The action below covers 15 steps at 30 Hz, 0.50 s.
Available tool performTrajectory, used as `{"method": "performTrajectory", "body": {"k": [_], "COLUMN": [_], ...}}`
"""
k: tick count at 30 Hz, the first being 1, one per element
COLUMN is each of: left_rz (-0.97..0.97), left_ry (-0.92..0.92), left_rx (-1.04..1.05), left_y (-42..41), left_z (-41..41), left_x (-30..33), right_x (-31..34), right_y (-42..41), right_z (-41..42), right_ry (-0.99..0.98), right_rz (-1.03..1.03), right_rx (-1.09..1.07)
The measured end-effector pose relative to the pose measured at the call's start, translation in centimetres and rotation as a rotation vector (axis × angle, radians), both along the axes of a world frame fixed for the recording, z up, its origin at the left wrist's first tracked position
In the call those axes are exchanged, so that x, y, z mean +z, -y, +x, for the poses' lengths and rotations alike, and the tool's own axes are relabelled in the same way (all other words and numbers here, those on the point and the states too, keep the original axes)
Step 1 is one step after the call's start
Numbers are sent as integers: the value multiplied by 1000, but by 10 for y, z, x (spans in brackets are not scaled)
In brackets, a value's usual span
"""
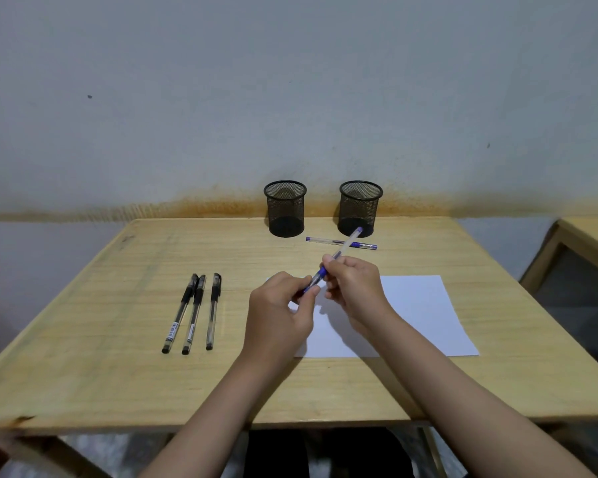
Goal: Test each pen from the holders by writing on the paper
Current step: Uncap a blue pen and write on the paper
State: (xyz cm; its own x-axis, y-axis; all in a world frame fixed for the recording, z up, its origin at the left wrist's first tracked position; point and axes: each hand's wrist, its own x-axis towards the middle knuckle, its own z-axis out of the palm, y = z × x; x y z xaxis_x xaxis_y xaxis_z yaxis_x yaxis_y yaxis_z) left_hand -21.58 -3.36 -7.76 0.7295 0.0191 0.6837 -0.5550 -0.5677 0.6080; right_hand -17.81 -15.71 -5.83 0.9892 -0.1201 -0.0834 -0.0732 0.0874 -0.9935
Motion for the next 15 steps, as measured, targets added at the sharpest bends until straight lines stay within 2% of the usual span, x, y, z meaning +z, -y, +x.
{"method": "performTrajectory", "body": {"k": [2,5,7,11,15], "left_rz": [1,64,19,-280,-258], "left_ry": [34,151,160,-125,-330], "left_rx": [14,-51,-21,260,502], "left_y": [-3,-13,-31,-86,-139], "left_z": [-4,-31,-38,-6,3], "left_x": [5,15,23,20,9], "right_x": [1,10,12,5,1], "right_y": [0,31,42,12,-4], "right_z": [15,48,57,46,40], "right_ry": [-44,-130,-109,-23,10], "right_rz": [36,196,143,32,-14], "right_rx": [-109,-410,-409,-234,-193]}}
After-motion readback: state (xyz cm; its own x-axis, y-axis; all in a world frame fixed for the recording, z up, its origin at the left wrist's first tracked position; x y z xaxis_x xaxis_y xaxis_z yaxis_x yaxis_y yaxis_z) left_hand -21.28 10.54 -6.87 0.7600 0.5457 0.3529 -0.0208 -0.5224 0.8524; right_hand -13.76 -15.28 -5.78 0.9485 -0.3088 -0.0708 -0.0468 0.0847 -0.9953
